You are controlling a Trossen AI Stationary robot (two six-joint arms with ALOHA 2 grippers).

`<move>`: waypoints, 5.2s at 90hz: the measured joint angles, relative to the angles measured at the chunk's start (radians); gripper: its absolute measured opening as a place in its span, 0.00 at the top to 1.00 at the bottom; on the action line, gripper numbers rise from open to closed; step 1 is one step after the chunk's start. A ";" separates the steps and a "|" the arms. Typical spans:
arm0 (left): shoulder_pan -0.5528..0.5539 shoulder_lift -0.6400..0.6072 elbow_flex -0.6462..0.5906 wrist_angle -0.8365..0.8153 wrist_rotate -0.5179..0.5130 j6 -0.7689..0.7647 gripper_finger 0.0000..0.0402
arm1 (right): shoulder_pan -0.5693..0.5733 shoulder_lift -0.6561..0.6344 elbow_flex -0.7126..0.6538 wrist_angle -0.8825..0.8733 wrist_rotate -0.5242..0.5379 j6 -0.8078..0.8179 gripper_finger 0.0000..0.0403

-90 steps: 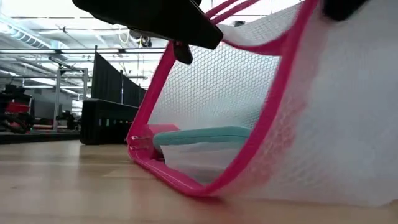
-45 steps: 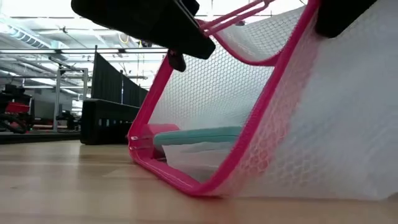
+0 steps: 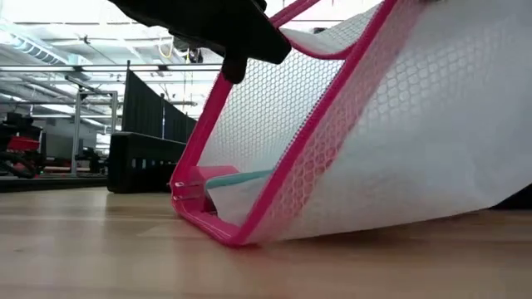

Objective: Unpack backpack
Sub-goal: Close the white zip bag

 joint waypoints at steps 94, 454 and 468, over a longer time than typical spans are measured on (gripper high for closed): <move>0.011 0.004 -0.004 0.045 0.205 -0.049 1.00 | -0.007 -0.006 0.002 0.018 0.012 -0.052 1.00; 0.054 -0.019 0.102 -0.095 0.048 -0.210 1.00 | 0.028 -0.089 0.042 -0.190 0.153 0.078 1.00; 0.054 -0.019 0.104 -0.110 0.056 -0.219 1.00 | 0.037 -0.089 0.042 -0.192 0.157 0.083 1.00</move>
